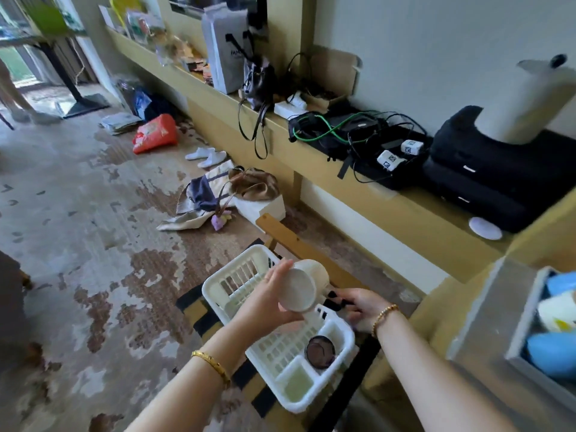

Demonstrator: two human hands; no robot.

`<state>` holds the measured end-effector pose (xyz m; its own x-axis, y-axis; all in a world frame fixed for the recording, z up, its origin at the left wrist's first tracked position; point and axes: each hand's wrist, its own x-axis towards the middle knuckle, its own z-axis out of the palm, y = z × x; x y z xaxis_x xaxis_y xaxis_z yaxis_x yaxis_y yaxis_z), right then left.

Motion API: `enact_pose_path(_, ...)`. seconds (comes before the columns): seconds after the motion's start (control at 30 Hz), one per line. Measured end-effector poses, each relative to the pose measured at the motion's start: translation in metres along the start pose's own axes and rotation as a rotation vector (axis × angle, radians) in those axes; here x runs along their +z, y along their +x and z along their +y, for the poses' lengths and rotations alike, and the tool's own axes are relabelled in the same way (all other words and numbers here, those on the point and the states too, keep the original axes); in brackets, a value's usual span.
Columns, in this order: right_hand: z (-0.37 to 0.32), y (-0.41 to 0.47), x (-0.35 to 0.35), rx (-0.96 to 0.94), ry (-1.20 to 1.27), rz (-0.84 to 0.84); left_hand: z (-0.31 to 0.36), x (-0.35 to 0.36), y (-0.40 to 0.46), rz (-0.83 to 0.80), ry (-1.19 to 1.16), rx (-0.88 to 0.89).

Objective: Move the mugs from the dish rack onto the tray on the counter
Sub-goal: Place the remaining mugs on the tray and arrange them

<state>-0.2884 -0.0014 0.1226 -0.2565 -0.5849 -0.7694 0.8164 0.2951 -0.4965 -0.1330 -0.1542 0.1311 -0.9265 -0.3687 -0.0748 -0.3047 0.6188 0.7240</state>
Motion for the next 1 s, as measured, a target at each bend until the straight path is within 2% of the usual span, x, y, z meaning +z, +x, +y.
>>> enact_pose_path(0.1,-0.008,-0.041,-0.026,-0.036,0.055,0.002,0.052,0.003,0.009,-0.002,-0.013,0.209)
enact_pose_path(0.23,-0.014,-0.089,-0.063,-0.055,0.184,-0.050,0.118,0.028,0.021,0.069,-0.053,0.354)
enact_pose_path(0.5,-0.016,-0.186,-0.144,-0.394,0.218,0.269,0.237,0.115,0.040,0.100,-0.223,0.377)
enact_pose_path(0.7,0.005,-0.260,-0.236,-0.720,-0.086,0.653,0.322,0.207,0.032,0.056,-0.303,0.357)
enact_pose_path(0.83,0.026,-0.308,-0.297,-0.917,-0.264,0.728,0.374,0.272,0.021,0.008,-0.363,0.346)
enact_pose_path(0.93,0.043,-0.344,-0.341,-0.926,-0.525,0.896,0.407,0.319,0.010,-0.037,-0.331,0.416)
enact_pose_path(1.0,0.054,-0.362,-0.370,-0.779,-0.745,0.969,0.423,0.343,0.001,-0.082,-0.292,0.452)
